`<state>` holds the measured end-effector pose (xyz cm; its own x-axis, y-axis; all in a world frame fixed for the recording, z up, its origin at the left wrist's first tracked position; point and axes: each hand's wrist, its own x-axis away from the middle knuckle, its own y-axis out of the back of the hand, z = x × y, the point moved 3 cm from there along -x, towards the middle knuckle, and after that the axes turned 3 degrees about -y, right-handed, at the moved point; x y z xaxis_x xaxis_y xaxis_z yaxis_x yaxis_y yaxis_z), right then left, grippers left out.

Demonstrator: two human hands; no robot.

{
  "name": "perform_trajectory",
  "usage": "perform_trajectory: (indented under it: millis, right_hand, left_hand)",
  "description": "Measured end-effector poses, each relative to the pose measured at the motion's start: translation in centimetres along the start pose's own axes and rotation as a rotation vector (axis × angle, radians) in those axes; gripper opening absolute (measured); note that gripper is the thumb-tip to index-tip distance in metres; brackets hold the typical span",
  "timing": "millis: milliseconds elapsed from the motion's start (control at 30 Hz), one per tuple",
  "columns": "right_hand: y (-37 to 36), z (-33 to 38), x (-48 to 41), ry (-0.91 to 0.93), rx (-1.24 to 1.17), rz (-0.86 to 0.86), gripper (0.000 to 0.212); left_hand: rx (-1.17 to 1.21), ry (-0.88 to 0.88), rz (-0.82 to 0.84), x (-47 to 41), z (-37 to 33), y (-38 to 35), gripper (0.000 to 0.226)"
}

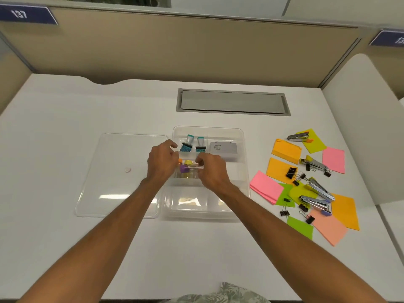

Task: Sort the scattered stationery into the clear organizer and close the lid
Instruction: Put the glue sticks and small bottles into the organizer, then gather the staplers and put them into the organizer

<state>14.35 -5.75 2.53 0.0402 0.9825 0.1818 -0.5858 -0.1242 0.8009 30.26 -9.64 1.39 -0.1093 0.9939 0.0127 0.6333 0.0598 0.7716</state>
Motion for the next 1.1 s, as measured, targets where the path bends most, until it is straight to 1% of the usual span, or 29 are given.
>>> perform_trajectory:
  millis: [133, 233, 300, 433, 600, 733, 833, 967, 1100]
  right_hand:
    - [-1.0, 0.7, -0.4, 0.114, 0.120, 0.048, 0.017]
    - [-1.6, 0.7, -0.5, 0.151, 0.205, 0.042, 0.020]
    - [-1.8, 0.4, -0.7, 0.142, 0.244, 0.049, 0.025]
    - [-1.6, 0.2, -0.9, 0.144, 0.246, 0.039, 0.030]
    - [0.5, -1.2, -0.3, 0.154, 0.079, -0.086, 0.020]
    - [3.5, -4.4, 1.3, 0.089, -0.097, -0.232, 0.022]
    - [5.6, -7.7, 2.4, 0.025, -0.142, -0.314, 0.020]
    - [7.8, -12.9, 3.5, -0.076, -0.123, -0.338, 0.016]
    - [9.6, -17.6, 4.7, -0.132, -0.079, -0.318, 0.017]
  left_hand:
    - [-0.010, -0.016, -0.011, 0.2, 0.6, 0.5, 0.022]
    - [0.002, -0.021, 0.002, 0.2, 0.7, 0.4, 0.024]
    - [0.003, -0.029, 0.015, 0.2, 0.5, 0.2, 0.025]
    - [0.016, -0.047, 0.044, 0.0, -0.2, -0.2, 0.027]
    - [0.068, -0.148, 0.065, 0.0, -1.9, -1.5, 0.021]
    - [0.123, -0.218, 0.106, 0.7, -4.4, -3.4, 0.020]
    - [0.155, -0.288, 0.124, 1.7, -6.9, -5.4, 0.020]
    - [0.171, -0.350, 0.180, 3.4, -10.5, -8.1, 0.020]
    - [0.146, -0.412, 0.258, 5.0, -13.6, -11.1, 0.021]
